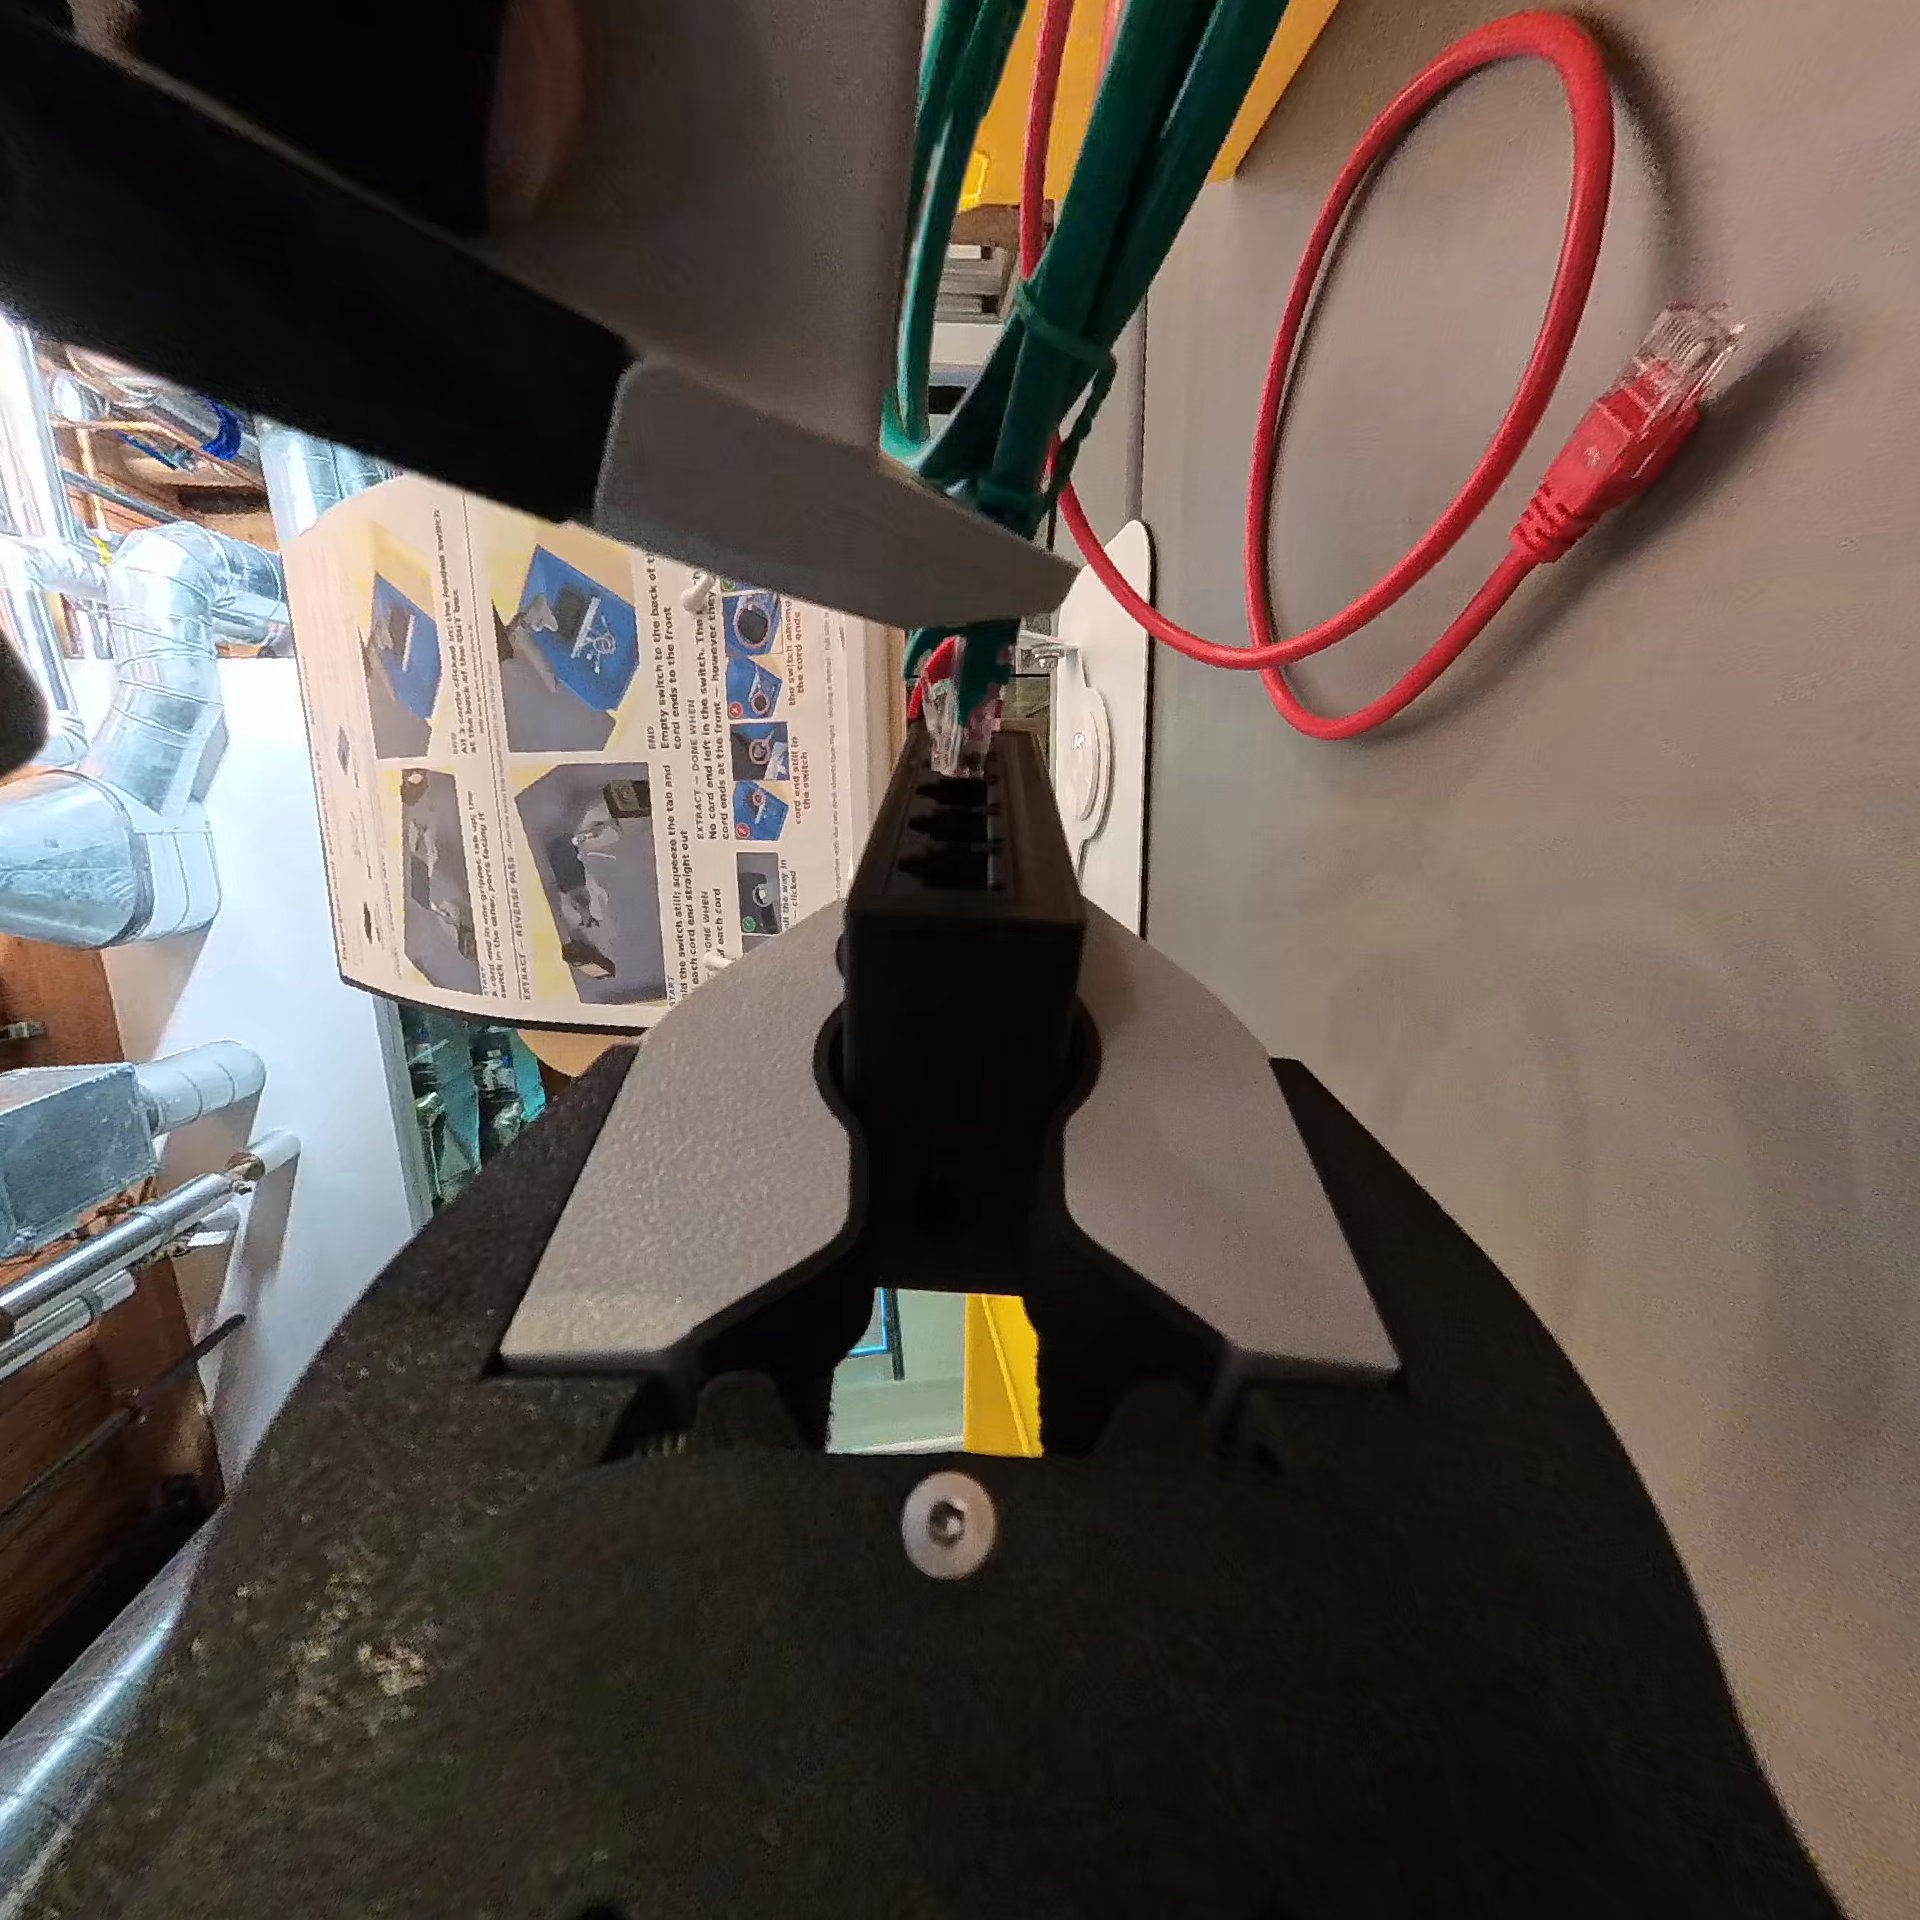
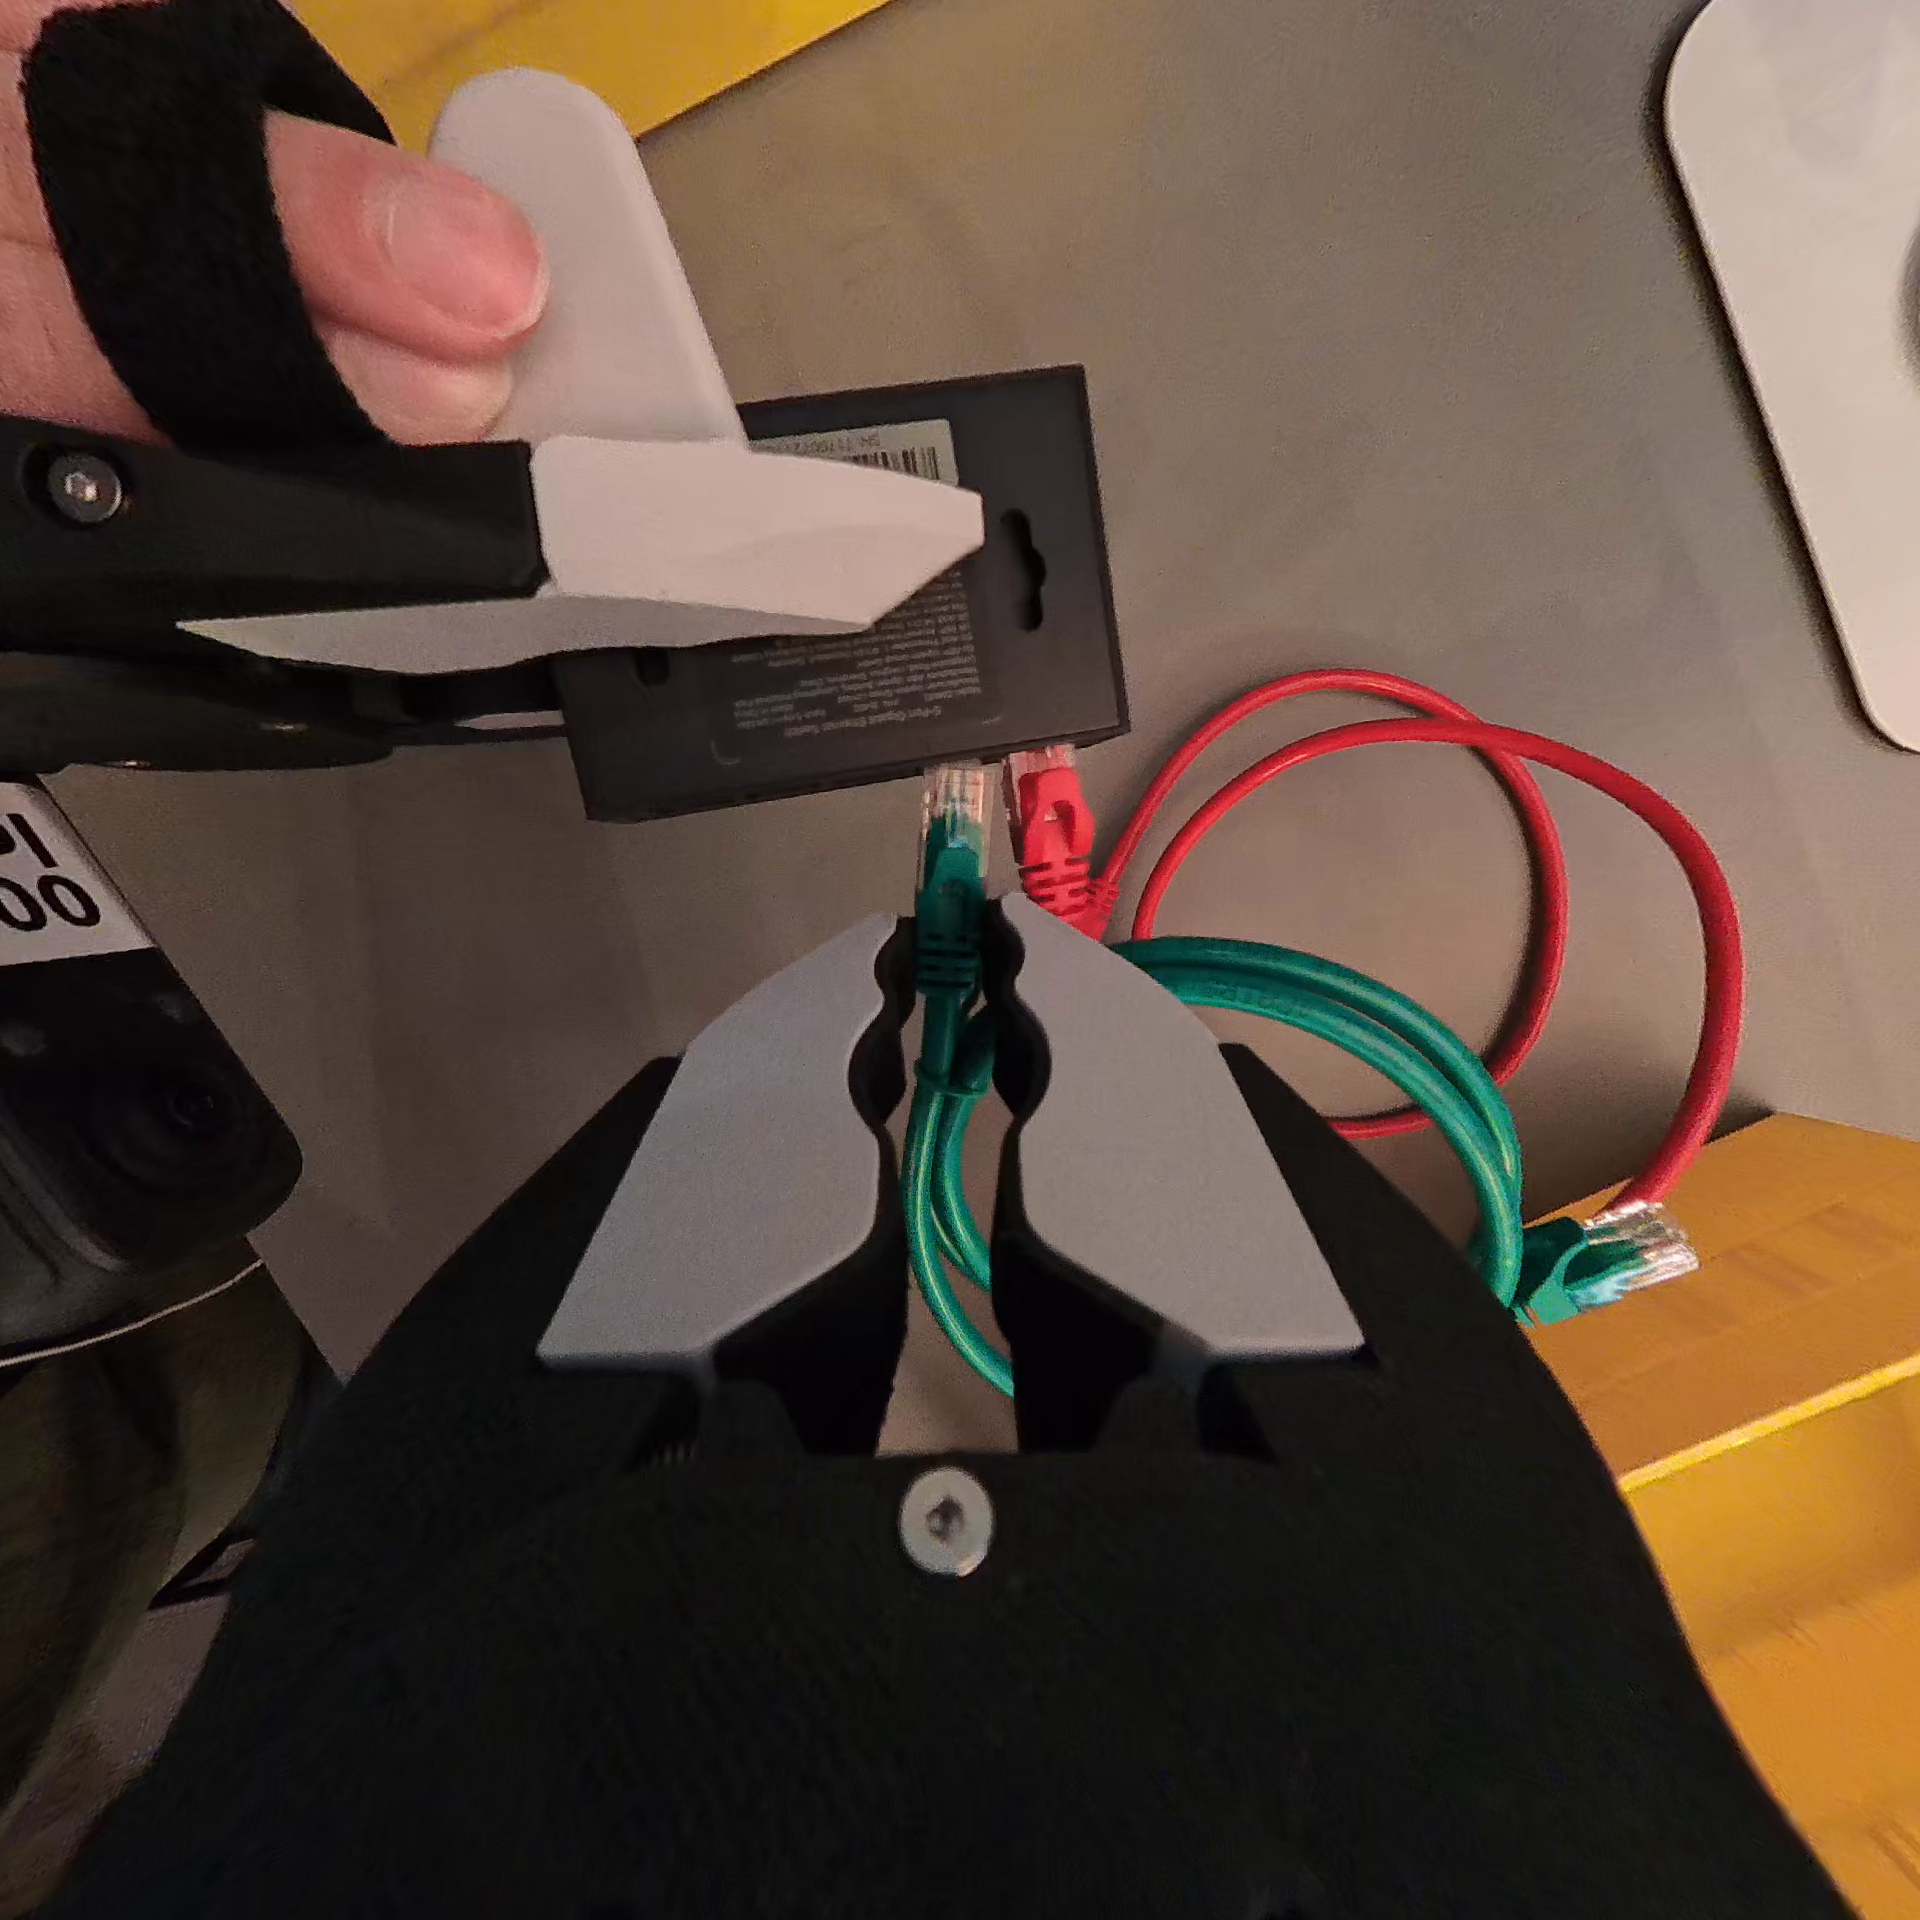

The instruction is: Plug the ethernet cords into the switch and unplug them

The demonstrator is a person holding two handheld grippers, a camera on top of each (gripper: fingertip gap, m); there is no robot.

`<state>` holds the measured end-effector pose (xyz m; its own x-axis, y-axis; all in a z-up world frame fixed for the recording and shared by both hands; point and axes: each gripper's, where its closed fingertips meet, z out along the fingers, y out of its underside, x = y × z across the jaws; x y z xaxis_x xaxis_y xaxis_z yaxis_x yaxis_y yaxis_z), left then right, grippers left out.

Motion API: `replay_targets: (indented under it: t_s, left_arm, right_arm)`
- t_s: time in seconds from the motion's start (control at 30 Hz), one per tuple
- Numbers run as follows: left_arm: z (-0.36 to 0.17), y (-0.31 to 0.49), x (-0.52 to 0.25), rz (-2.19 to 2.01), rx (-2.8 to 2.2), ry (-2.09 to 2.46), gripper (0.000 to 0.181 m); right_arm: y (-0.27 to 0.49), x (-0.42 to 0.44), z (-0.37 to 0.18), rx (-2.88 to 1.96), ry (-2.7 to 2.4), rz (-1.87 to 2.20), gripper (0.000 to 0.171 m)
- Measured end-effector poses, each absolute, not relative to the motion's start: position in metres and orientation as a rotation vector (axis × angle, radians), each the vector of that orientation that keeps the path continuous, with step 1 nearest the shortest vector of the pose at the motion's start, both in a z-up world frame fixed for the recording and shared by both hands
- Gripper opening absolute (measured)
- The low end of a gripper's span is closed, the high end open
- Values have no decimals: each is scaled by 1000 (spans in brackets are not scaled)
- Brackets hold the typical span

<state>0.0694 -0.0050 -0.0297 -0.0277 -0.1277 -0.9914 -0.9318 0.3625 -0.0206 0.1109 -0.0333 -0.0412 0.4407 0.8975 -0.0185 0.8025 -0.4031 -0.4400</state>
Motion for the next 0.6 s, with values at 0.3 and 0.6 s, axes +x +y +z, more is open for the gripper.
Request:
replay_targets:
  t_s: [0.3,0.6]
  left_arm:
    - [-34,-5,70,862,-1009,1483,30]
    - [-33,2,63,850,-1066,1453,31]
  right_arm:
    - [-33,109,-46,-2300,-1525,375,13]
    - [-34,111,-44,-2308,-1519,442,14]
